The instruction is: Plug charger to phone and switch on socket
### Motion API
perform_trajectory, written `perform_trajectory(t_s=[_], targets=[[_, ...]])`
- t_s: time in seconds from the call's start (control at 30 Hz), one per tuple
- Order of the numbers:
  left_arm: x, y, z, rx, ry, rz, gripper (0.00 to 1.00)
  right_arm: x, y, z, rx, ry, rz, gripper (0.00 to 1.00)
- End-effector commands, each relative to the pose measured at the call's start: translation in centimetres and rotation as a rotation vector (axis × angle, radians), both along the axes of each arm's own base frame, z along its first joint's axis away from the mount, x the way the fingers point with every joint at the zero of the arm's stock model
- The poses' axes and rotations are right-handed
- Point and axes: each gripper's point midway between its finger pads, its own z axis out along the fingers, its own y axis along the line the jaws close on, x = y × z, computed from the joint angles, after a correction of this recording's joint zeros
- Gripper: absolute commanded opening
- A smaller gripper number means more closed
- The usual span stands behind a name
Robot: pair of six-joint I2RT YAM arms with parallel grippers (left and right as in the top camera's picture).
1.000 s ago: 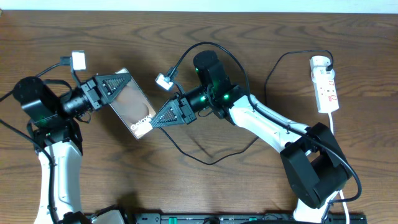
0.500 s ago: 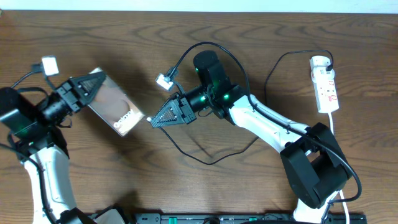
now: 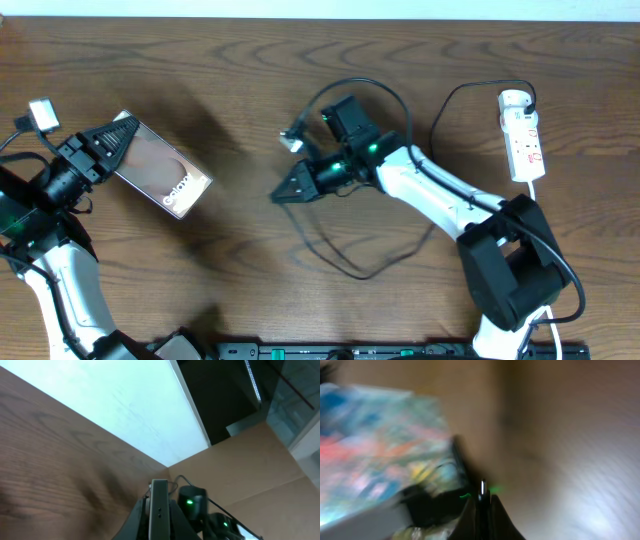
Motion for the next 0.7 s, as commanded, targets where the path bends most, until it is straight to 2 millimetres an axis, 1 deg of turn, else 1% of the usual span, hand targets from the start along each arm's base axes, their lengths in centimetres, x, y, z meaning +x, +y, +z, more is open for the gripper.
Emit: perform_trajectory(t_s=[0.0,0.03,0.07,0.1,0.13,0.17,0.2,0.27,0.4,0.43,0.47,0.5,0.53,0.57,0.6,0.63,0.67], targets=[[-0.5,-0.3,0.9,-0.026,0.014,-0.028,0.07,4.7,-7.4,-5.7,-0.474,-0.153,-0.248,0.01],[-0.5,-0.3,0.9,-0.025,0.014,-0.029,0.07,4.9,-9.6,-6.7,-0.589,-0.147,-0.300,0.01],[-0.5,-0.4,0.9,-0.025,0.014,-0.033,0.07,5.0,-12.3,-7.6,-0.735,-0.142,-0.372,0.01],[-0.6,-0.4,0.9,-0.025,0.014,-0.036,0.07,5.1,-13.8,-8.0,-0.810,-0.142,-0.410,0.01],[-0.6,-0.4,0.9,-0.025,0.014,-0.037,0.07,5.0,-15.7,-8.3,-0.909,-0.145,-0.458,0.01],[-0.6,-0.4,0.9,-0.025,0.014,-0.037,0.07,4.8,-17.1,-8.5,-0.979,-0.148,-0.486,0.01],[-0.6,-0.4,0.9,-0.025,0.014,-0.040,0.08,4.6,-17.8,-8.7,-1.017,-0.156,-0.489,0.01],[-0.6,-0.5,0.9,-0.025,0.014,-0.042,0.07,4.0,-18.5,-9.5,-1.051,-0.161,-0.484,0.01],[-0.7,-0.6,0.9,-0.025,0.014,-0.051,0.07,2.6,-19.2,-11.5,-1.068,-0.133,-0.494,0.01],[-0.7,-0.6,0.9,-0.025,0.014,-0.051,0.08,2.4,-19.3,-11.8,-1.072,-0.126,-0.498,0.01],[-0.7,-0.6,0.9,-0.025,0.014,-0.051,0.07,2.3,-19.4,-11.8,-1.074,-0.123,-0.499,0.06],[-0.7,-0.6,0.9,-0.025,0.013,-0.051,0.07,2.3,-19.4,-11.9,-1.075,-0.123,-0.498,0.28],[-0.7,-0.6,0.9,-0.025,0.013,-0.051,0.07,2.3,-19.4,-11.9,-1.075,-0.123,-0.498,0.43],[-0.7,-0.6,0.9,-0.025,0.013,-0.051,0.07,2.3,-19.4,-11.8,-1.074,-0.123,-0.498,0.62],[-0.7,-0.6,0.9,-0.025,0.013,-0.051,0.07,2.3,-19.3,-11.9,-1.072,-0.120,-0.496,0.76],[-0.7,-0.6,0.9,-0.025,0.013,-0.051,0.07,2.2,-19.3,-11.9,-1.070,-0.115,-0.494,0.99],[-0.7,-0.6,0.9,-0.025,0.013,-0.051,0.07,2.1,-19.2,-11.9,-1.067,-0.111,-0.491,0.99]])
